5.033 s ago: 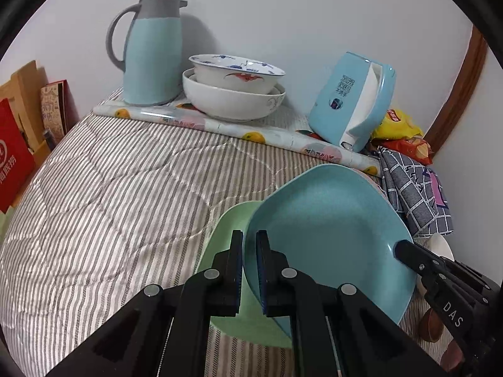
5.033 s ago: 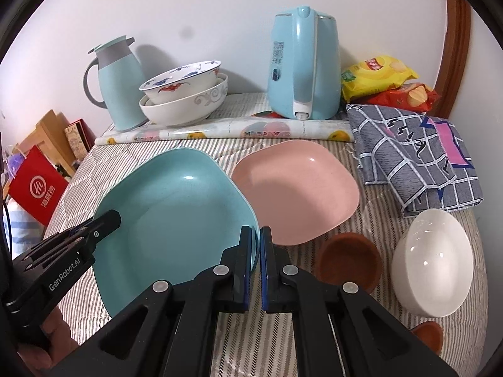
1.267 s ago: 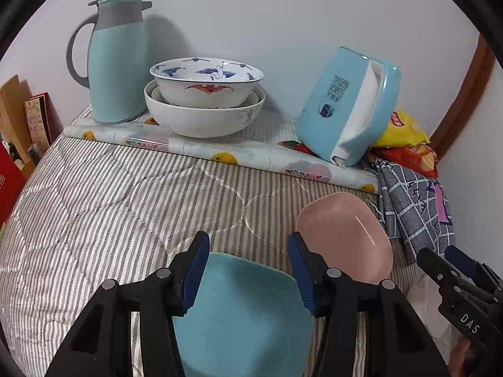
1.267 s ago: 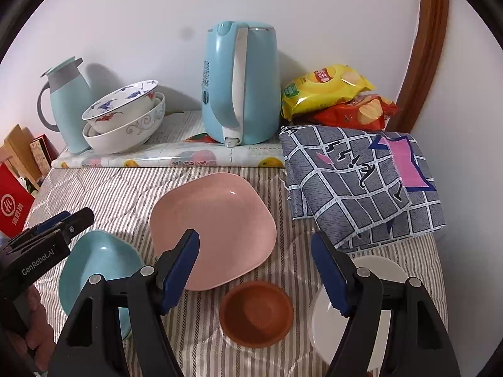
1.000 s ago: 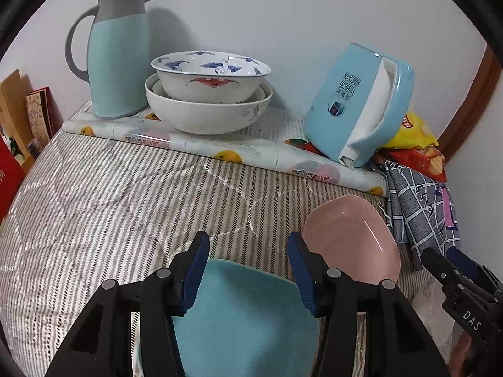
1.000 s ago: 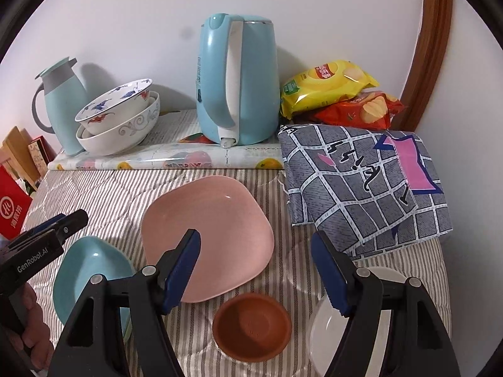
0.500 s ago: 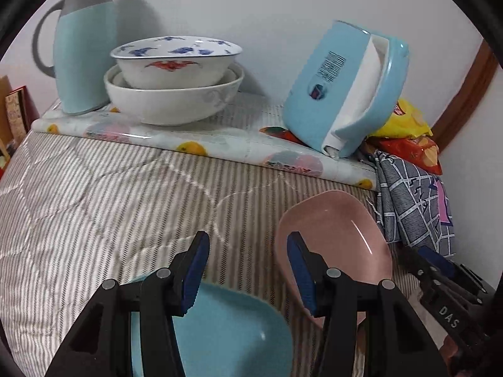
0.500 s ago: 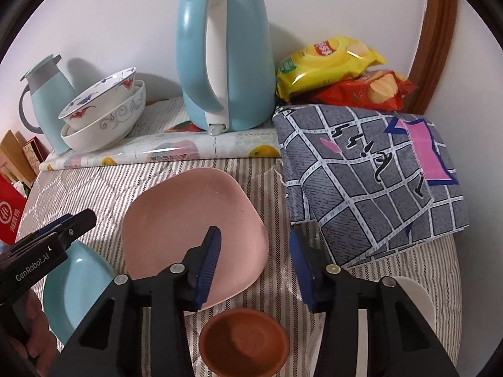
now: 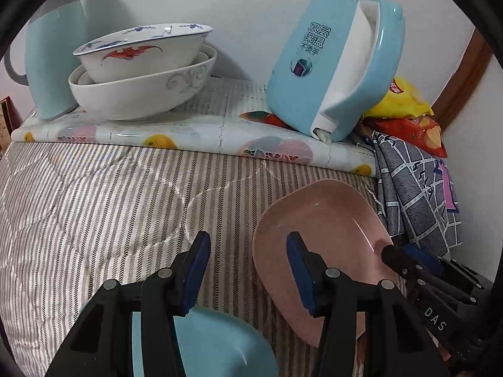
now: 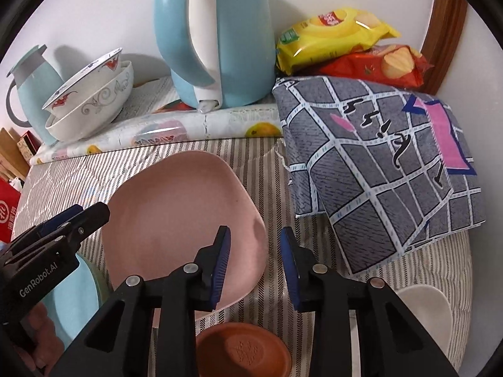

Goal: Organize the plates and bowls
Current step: 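Close both grippers on the rim of the pink square plate, then lift the pink plate with both grippers and carry it over the light-blue plate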

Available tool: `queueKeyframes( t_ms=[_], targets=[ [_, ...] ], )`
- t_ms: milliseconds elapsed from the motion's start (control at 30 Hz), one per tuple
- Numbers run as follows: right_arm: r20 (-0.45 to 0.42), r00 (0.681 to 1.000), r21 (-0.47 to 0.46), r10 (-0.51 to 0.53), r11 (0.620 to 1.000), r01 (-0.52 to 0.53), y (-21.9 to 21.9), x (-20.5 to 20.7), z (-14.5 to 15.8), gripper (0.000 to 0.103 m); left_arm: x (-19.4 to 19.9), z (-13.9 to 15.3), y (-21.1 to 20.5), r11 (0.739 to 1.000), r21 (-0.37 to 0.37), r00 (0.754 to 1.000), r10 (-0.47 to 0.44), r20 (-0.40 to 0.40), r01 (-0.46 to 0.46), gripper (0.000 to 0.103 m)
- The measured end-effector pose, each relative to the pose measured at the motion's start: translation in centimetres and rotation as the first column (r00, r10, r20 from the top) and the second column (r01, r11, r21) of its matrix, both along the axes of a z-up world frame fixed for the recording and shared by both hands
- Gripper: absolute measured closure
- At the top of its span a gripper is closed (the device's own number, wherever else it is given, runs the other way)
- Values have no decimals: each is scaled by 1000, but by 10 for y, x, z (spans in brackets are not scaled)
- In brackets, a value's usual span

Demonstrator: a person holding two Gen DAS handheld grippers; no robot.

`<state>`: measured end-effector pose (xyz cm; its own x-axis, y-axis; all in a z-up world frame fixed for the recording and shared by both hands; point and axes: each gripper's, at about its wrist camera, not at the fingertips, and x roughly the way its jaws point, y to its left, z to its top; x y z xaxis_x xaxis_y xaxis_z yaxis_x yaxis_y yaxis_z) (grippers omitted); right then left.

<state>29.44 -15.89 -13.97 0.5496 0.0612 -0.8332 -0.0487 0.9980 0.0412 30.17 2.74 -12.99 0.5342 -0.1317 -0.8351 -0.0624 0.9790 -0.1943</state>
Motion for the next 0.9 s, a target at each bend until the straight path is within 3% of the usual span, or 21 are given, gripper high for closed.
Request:
queueKeyframes(
  t_ms=[133,600,900],
  targets=[
    [-15,1000,-11,3,1000,-3,1,5,-6,76,5,-5,-3,1000,5,1000,-8,-13,8,61],
    [-70,997,12,13,1000,-12,1,19,-24,85,22,-27,-21,994,101,996,-39,-79,47,92],
    [-53,998,8,19,1000,-18,3,20,-27,90,22,-30,-22,994,100,997,-43,-72,50,91]
  ],
)
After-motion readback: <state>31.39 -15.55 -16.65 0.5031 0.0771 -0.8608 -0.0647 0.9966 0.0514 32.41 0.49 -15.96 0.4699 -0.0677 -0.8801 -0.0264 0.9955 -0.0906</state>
